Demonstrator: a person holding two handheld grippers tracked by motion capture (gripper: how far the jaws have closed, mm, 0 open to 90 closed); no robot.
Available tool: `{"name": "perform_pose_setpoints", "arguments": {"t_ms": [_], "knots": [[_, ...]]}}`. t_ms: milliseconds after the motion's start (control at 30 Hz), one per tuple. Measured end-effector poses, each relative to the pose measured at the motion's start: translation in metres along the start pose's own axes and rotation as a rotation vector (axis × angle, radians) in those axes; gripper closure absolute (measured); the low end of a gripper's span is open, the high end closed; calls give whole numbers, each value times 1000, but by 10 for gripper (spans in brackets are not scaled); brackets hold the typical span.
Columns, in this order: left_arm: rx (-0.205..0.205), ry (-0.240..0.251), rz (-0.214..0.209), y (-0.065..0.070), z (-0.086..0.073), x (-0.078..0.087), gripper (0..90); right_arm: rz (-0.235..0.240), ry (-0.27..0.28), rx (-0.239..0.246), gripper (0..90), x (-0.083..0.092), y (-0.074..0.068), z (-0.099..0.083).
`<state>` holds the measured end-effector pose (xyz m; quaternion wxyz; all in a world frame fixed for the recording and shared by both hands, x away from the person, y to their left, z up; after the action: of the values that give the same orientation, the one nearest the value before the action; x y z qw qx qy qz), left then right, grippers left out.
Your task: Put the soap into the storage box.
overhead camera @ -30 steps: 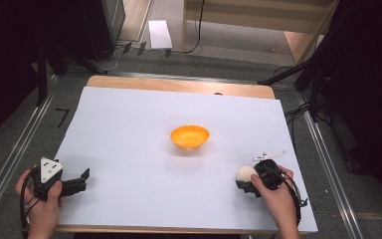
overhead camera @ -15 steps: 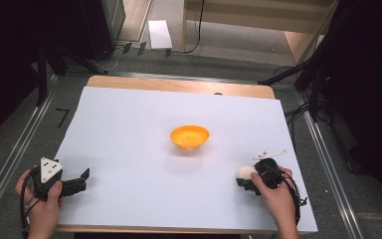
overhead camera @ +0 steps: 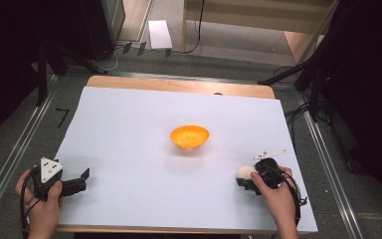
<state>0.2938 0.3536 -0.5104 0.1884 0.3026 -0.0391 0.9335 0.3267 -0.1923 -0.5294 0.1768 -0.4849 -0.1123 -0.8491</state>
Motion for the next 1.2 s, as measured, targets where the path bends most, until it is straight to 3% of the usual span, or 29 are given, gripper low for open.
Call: {"name": "perform_pose_setpoints", "arguments": {"t_ms": [300,700,1200], "knots": [[-1,-1,2,0,0,0,3,-1,6,7,240,1,0,6],[7,7,-6,0,0,0,3,14,39,6,240,15,0,31],[9,6,-9,0,0,0,3,25,38,22,241,13,-8,56]]}}
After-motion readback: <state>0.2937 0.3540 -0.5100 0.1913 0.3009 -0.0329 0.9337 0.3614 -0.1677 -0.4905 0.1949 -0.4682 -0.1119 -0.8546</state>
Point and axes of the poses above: each handheld gripper's, and its own axes: x roughly backward along the jaws, z roughly out of its top, y roughly to its right, the point moved 8 cm from there along -x, roughly forward along the jaws, and after that the axes turned 15 degrees about -z, right-handed, at the moved point
